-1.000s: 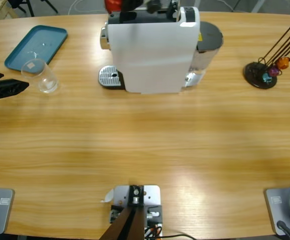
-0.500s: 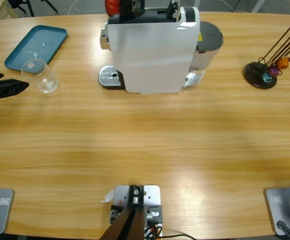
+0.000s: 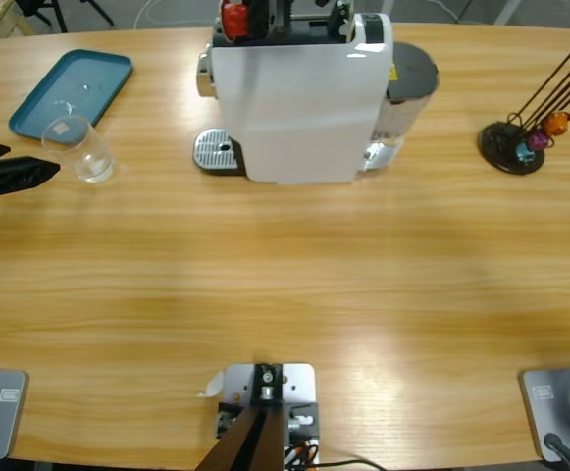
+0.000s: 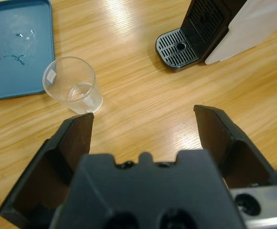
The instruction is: Pour coffee
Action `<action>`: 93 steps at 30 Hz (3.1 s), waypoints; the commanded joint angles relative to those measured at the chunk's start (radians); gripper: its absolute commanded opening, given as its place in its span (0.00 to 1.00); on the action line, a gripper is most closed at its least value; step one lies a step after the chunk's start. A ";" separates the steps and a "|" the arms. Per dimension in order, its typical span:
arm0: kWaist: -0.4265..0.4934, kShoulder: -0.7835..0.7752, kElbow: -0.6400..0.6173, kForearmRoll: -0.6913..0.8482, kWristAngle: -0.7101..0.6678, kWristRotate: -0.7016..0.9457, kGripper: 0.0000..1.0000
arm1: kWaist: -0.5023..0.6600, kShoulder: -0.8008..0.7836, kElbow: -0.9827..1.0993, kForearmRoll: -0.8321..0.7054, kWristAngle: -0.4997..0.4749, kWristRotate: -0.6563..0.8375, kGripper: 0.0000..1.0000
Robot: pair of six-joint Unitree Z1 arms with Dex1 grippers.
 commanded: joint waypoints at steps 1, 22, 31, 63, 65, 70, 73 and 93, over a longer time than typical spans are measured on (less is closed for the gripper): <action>0.006 0.022 0.036 -0.008 -0.008 0.010 0.90 | -0.009 0.069 -0.017 0.010 -0.006 -0.010 0.00; 0.006 0.025 0.037 -0.009 -0.011 0.010 0.90 | -0.037 0.047 -0.008 0.019 -0.027 -0.014 0.00; 0.006 0.030 0.036 -0.009 -0.011 0.010 0.90 | -0.037 0.044 0.009 0.021 -0.024 -0.017 0.00; 0.007 0.030 0.036 -0.011 -0.011 0.010 0.90 | -0.044 0.067 -0.019 0.091 -0.026 -0.032 0.37; 0.007 0.030 0.036 -0.011 -0.011 0.010 0.90 | -0.043 0.065 -0.029 0.096 -0.025 -0.031 0.37; 0.006 0.030 0.036 -0.011 -0.013 0.010 0.90 | -0.023 0.047 -0.065 0.107 -0.035 0.007 0.49; 0.006 0.031 0.036 -0.011 -0.013 0.010 0.90 | 0.016 0.026 -0.093 0.110 -0.057 0.087 0.73; 0.007 0.025 0.036 -0.011 -0.016 0.010 0.89 | -0.080 -0.516 0.397 -0.170 -0.030 0.547 0.00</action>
